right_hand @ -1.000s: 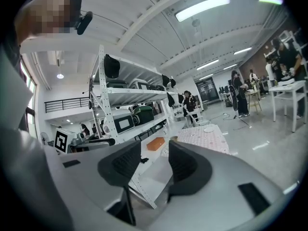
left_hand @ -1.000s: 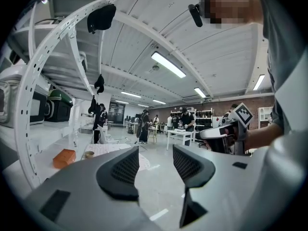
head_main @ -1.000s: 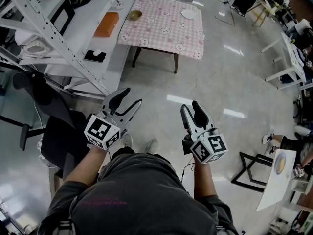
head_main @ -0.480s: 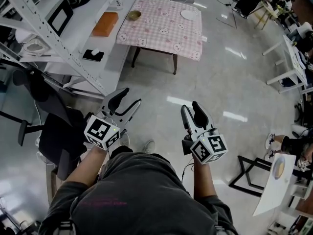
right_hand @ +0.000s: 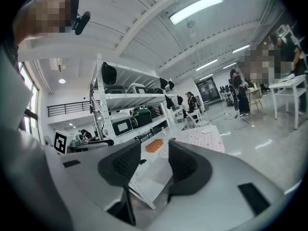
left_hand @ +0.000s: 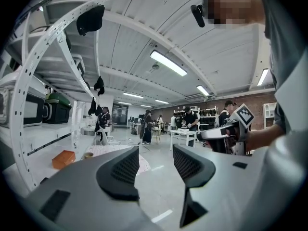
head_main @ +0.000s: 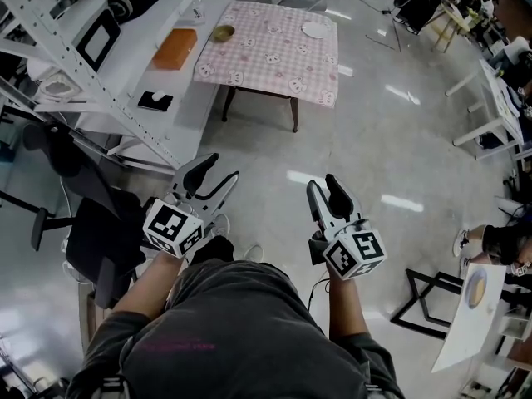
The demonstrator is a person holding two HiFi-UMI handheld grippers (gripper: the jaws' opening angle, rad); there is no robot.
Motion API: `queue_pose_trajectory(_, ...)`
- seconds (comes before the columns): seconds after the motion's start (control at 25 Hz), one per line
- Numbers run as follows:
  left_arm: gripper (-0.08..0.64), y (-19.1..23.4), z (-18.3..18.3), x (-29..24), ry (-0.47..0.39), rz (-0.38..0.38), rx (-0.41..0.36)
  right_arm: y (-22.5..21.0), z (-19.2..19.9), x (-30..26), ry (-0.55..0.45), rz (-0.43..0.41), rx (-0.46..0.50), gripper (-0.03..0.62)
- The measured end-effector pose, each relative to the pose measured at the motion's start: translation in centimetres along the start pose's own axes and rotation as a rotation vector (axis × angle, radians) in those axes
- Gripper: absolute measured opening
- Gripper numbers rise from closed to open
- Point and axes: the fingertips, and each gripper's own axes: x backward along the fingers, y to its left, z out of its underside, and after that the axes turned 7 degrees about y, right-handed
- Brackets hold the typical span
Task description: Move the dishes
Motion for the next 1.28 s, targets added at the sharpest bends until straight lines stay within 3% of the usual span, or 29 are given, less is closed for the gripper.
queue_pose_trajectory(0.6, 0.219, 2.7, -0.6, -4.3, -0.018, 0.012, 0.006, -3.0, -1.5, -3.3, 0.0, 0.011, 0.008, 0.163)
queue_pose_trajectory(1.28, 0.219, 12.5, -1.0, -10.9, 0.005, 0.055, 0.039, -5.8, -3.2, -14.2, 0.049, 0.032, -0.013, 0.163)
